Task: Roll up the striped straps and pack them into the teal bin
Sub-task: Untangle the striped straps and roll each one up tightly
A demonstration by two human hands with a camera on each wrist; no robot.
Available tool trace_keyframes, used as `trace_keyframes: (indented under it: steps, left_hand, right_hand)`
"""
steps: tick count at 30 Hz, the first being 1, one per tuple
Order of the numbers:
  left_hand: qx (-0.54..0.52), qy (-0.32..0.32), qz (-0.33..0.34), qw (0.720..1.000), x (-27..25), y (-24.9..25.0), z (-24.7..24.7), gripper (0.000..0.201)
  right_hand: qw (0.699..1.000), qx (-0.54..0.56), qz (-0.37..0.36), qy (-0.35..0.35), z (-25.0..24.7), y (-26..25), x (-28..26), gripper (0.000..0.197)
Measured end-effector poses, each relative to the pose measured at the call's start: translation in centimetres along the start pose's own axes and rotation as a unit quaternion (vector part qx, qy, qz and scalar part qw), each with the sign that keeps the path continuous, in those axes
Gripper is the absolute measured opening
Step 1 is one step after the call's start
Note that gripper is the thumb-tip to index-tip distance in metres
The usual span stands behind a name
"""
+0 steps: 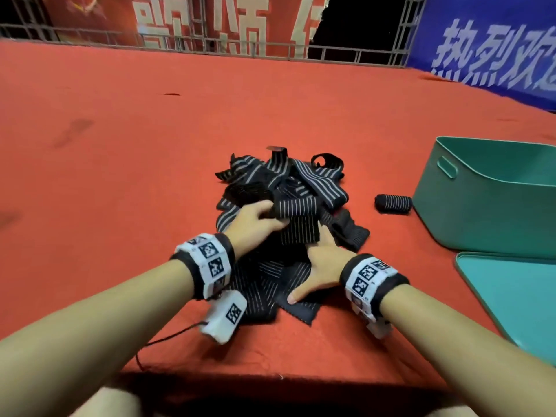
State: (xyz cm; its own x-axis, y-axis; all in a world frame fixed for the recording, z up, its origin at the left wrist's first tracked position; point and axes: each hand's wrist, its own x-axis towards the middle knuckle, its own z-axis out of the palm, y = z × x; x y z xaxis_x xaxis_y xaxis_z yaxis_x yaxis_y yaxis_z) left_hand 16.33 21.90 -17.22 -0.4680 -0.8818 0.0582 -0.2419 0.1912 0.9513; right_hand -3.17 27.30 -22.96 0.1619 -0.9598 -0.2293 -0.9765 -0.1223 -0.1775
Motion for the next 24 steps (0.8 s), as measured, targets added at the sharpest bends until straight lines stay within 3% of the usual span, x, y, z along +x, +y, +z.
trace_keyframes:
  steps: [3,6,7,10,13,17,21,24]
  left_hand:
    - [0.128,-0.013,-0.061,0.990,0.4,-2.4,1.4,0.038]
    - [0.207,-0.033,-0.108,0.972,1.8,-4.2,2.3,0.091]
    - [0.204,-0.044,-0.112,0.971,2.1,-4.3,2.5,0.099]
    - [0.213,-0.073,-0.127,0.966,2.6,-4.0,2.7,0.085]
    - [0.222,-0.080,-0.138,0.962,3.5,-4.0,2.7,0.114]
    - [0.245,-0.088,-0.110,0.959,5.6,-4.5,2.4,0.095]
    - [0.306,-0.062,-0.107,0.944,8.1,-5.4,2.4,0.101]
    - [0.328,-0.036,-0.091,0.939,10.8,-5.6,1.8,0.110]
  right_hand:
    - [0.999,0.010,0.013,0.030,0.5,0.7,1.2,0.164]
    - [0.998,0.020,0.023,0.054,0.9,1.3,2.1,0.165]
    - [0.998,0.030,0.026,0.057,0.9,1.4,2.2,0.163]
    - [0.992,0.089,0.034,0.087,0.2,1.4,2.7,0.150]
    - [0.982,0.139,0.049,0.121,-0.6,1.1,3.7,0.145]
    - [0.978,0.149,0.063,0.134,-0.8,1.6,6.1,0.144]
    - [0.981,0.114,0.088,0.131,0.0,3.4,10.3,0.145]
    - [0.979,0.116,0.113,0.126,-1.1,3.5,12.2,0.132]
